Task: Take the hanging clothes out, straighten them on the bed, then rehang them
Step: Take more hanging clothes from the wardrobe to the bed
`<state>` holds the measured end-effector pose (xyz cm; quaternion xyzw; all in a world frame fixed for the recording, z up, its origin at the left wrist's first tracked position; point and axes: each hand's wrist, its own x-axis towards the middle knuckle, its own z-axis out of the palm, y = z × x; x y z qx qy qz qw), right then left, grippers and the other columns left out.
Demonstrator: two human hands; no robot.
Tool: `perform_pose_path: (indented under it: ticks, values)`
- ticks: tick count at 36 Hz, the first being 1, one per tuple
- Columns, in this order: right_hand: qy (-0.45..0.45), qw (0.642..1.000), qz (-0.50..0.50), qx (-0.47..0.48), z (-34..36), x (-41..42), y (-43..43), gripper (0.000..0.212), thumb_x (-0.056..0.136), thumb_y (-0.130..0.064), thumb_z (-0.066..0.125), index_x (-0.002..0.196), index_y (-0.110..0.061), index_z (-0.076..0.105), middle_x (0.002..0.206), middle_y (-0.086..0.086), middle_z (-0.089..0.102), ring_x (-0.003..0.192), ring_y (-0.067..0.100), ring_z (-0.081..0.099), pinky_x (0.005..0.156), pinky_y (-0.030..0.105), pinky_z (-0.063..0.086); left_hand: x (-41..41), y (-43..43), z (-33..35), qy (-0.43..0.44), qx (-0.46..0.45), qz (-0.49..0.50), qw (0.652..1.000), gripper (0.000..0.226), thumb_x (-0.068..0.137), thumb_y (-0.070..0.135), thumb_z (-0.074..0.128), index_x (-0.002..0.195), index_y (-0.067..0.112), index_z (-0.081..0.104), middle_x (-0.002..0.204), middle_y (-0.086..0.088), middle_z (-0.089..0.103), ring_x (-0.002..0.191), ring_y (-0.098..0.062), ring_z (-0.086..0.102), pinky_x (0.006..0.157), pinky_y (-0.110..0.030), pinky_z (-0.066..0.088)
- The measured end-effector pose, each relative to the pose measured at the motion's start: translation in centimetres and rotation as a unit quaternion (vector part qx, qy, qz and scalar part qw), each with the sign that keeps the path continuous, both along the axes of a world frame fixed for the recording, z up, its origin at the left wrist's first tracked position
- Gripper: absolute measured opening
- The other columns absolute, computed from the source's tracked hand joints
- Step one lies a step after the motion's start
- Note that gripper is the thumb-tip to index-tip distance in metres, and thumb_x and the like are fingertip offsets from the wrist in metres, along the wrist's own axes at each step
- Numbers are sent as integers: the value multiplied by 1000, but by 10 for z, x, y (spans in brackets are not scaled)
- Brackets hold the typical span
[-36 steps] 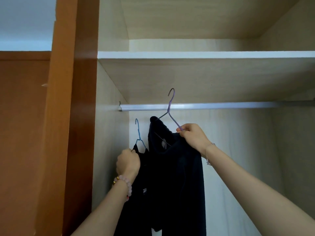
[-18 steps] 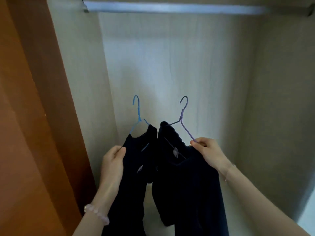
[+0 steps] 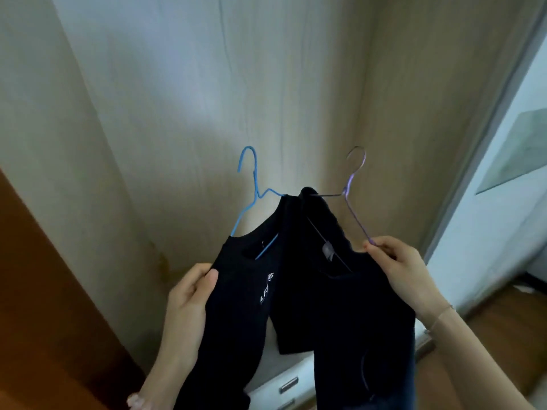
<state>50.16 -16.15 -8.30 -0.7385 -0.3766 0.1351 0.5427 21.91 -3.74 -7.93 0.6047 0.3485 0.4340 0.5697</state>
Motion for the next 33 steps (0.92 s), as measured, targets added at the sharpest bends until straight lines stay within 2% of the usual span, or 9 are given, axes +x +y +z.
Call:
perform_pose_path:
  ticks: [6, 10, 14, 17, 21, 23, 26, 30, 33]
  values:
    - [-34, 994, -101, -16, 2, -31, -40, 30, 99, -10, 59, 78, -31, 66, 85, -1, 74, 67, -11, 64, 68, 5, 46, 12, 18, -7, 26, 43, -104, 993, 22, 95, 18, 49, 79, 13, 63, 85, -23, 60, 77, -22, 54, 73, -38, 40]
    - [-17, 981, -195, -17, -18, -83, -63, 33, 98, -7, 59, 78, -32, 65, 81, -12, 72, 70, -14, 64, 71, 2, 46, 6, 14, -25, 45, 53, -172, 983, 22, 96, 18, 48, 79, 13, 61, 81, -21, 58, 73, -21, 51, 70, -35, 37]
    - [8, 956, -294, -21, -52, -155, -88, 32, 98, -5, 58, 81, -31, 64, 70, -27, 72, 71, -14, 65, 67, 1, 46, -22, 2, -50, 67, 47, -254, 964, 24, 96, 17, 48, 76, 22, 60, 69, -4, 56, 64, -7, 48, 65, -26, 36]
    - [21, 929, -367, -28, -76, -213, -114, 35, 98, -1, 58, 81, -31, 62, 72, -34, 70, 70, -14, 64, 67, 1, 46, -46, -6, -65, 87, 46, -325, 941, 26, 96, 18, 48, 75, 25, 61, 70, 0, 59, 66, -5, 52, 63, -19, 39]
    - [55, 889, -453, -32, -88, -288, -147, 18, 99, -3, 57, 86, -14, 64, 65, -26, 70, 65, -17, 61, 66, 0, 43, -70, -13, -74, 95, 43, -405, 908, 24, 97, 19, 47, 76, 24, 60, 84, -17, 61, 79, -22, 56, 74, -32, 41]
    - [73, 868, -491, -18, -87, -323, -162, 14, 99, -6, 58, 89, -11, 65, 66, -14, 69, 64, -14, 61, 65, 3, 43, -80, -18, -73, 100, 47, -436, 893, 23, 96, 22, 49, 77, 24, 61, 85, -14, 63, 85, -28, 58, 79, -35, 42]
    - [97, 837, -539, -14, -85, -372, -186, 16, 98, -11, 61, 85, -17, 69, 75, -13, 72, 69, -9, 62, 69, 5, 44, -95, -25, -68, 100, 56, -479, 871, 24, 93, 23, 51, 74, 30, 64, 83, -5, 64, 86, -25, 59, 83, -39, 43]
    - [114, 793, -598, -8, -77, -442, -215, 19, 97, -16, 62, 81, -23, 68, 66, -19, 74, 63, -17, 62, 66, 0, 44, -116, -39, -52, 83, 108, -569, 811, 26, 85, 38, 49, 80, 14, 61, 83, -20, 61, 87, -43, 56, 78, -48, 45]
    - [121, 762, -637, -5, -73, -496, -234, 20, 98, -18, 61, 81, -24, 69, 69, -26, 73, 65, -15, 63, 66, 0, 44, -133, -58, -46, 72, 115, -623, 770, 20, 93, 24, 52, 78, 17, 63, 73, -2, 66, 73, -20, 60, 74, -37, 45]
